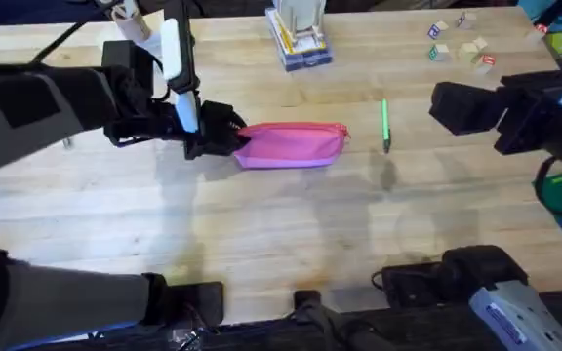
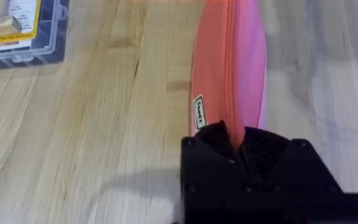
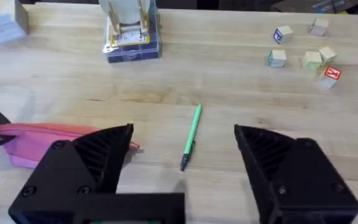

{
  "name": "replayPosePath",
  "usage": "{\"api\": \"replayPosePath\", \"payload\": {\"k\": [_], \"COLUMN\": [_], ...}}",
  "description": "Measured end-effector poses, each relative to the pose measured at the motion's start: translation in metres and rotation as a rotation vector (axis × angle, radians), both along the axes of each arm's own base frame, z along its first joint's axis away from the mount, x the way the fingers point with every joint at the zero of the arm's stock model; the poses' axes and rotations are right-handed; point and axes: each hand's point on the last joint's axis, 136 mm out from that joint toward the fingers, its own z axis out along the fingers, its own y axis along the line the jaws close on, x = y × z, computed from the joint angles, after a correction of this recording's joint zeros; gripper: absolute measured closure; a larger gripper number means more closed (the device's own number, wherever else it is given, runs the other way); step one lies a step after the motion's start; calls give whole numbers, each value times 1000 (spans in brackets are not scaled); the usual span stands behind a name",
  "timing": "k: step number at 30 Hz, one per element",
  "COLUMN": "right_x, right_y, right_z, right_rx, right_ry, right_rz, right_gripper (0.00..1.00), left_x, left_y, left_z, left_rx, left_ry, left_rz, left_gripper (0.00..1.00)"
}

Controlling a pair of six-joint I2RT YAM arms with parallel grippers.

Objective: Unzip the bag, pick up the pens from the table one at a time and place them inside, then zip the bag closed.

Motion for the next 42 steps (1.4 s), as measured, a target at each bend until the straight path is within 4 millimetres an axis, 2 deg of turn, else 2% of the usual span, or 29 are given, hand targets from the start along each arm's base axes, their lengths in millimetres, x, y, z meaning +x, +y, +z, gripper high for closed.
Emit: {"api": "replayPosePath", "payload": {"k": [4,5,13,18,20,32,33,42], "right_x": [5,12,30,36,39,48,49,50], "right_y": [4,12,31,49,59,63,65,66], "right_z": [-8,-21,-52,-70,-84,-114,-122,-133], "right_rx": [21,39,102,160,242,467,492,518], "right_ry": [41,98,238,320,384,519,552,597], "right_rz": [16,55,153,266,350,424,427,424], "right_gripper": [3,3,5,5,5,6,6,5], "left_x": [0,0,0,0,0,0,0,0], "left_y": [0,0,0,0,0,0,0,0], "left_z": [0,0,0,0,0,0,0,0], "left_rx": [0,0,0,0,0,0,0,0], "left_ry": [0,0,0,0,0,0,0,0], "left_rz": [0,0,0,0,0,0,0,0], "left_gripper": [958,958,958,958,958,958,958,958]}}
